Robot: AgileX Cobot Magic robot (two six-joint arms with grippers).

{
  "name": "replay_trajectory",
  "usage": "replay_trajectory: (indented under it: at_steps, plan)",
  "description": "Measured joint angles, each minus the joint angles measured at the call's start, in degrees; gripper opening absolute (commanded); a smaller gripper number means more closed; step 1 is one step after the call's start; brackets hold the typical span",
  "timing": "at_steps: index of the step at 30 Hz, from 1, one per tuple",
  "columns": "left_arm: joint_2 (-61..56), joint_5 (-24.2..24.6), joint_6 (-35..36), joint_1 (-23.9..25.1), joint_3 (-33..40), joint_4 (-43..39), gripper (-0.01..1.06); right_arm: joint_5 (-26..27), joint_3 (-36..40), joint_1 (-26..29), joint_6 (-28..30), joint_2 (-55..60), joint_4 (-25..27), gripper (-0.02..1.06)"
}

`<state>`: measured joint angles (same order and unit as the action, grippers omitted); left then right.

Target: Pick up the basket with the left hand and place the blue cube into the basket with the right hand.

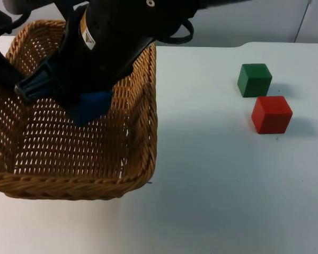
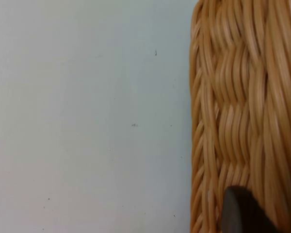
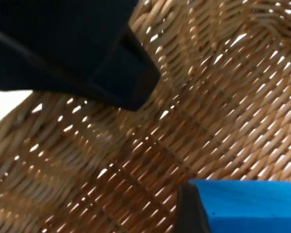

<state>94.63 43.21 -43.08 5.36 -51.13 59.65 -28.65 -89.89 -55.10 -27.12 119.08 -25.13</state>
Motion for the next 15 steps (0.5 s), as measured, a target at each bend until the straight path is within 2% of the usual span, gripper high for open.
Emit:
replay_trajectory:
  at_steps: [11,13,15]
  plan:
    - [0.0,0.2,-0.1,0.0,0.0,0.0,0.0,0.4,-0.1,0.0,0.0,1.3,0.0,0.01]
    - [0.0,0.2,-0.2,0.0,0.0,0.0,0.0,0.4,-0.1,0.0,0.0,1.4,0.0,0.04]
    - [0.0,0.2,-0.2,0.0,0.0,0.0,0.0,0.4,-0.1,0.0,0.0,1.4,0.0,0.15]
